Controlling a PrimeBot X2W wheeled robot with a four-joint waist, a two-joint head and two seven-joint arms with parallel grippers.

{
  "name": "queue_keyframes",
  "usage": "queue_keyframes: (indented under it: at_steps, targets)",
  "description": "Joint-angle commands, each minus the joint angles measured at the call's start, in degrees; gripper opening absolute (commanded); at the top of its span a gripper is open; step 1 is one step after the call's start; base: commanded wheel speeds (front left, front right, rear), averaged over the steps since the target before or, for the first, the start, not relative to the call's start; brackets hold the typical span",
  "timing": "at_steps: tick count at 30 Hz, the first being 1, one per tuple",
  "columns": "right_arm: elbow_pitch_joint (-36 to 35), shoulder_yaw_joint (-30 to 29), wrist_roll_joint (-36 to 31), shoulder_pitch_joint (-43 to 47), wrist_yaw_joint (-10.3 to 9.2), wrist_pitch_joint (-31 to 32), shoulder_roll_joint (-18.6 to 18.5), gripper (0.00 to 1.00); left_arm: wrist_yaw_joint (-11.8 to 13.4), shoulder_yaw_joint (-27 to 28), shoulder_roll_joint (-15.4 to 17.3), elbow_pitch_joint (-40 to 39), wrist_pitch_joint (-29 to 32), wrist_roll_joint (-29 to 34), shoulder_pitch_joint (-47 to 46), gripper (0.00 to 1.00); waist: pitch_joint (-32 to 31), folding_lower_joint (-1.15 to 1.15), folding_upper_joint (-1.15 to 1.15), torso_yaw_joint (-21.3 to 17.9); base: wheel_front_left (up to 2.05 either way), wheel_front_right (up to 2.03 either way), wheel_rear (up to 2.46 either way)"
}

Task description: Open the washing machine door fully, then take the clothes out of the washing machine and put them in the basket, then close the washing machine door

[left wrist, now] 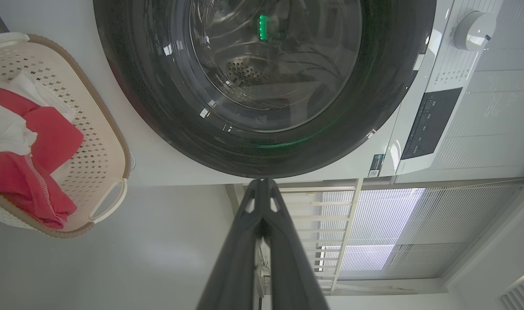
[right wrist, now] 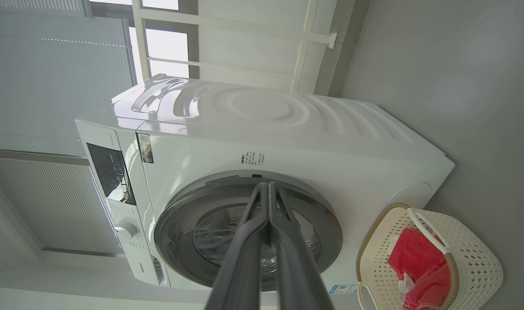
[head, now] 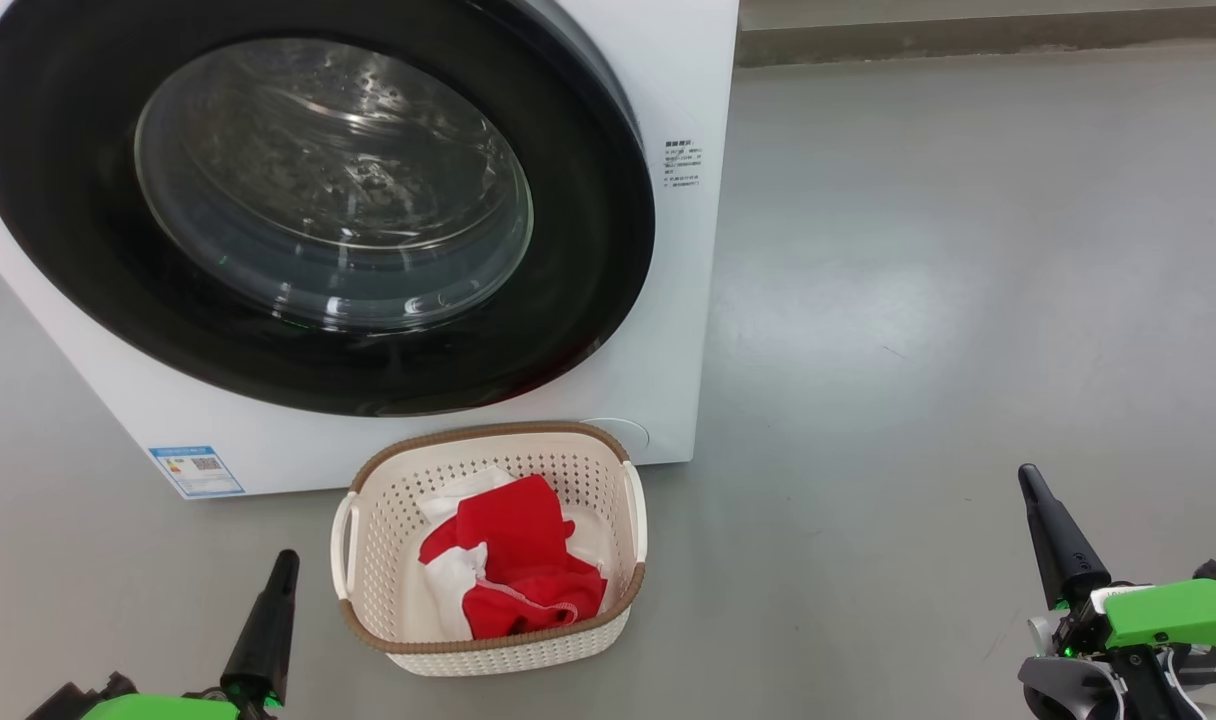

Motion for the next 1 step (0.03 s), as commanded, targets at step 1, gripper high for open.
queue_keyframes:
  at_steps: [1]
  targets:
    - [-1.5, 0.9, 0.2, -2.4, -0.03, 0.4, -0.8, 0.0, -0.4, 2.1, 0.5, -1.2, 0.3, -0.4, -2.4, 0.0, 0.0, 0.0, 0.0, 0.0, 0.0, 0.0, 0.0]
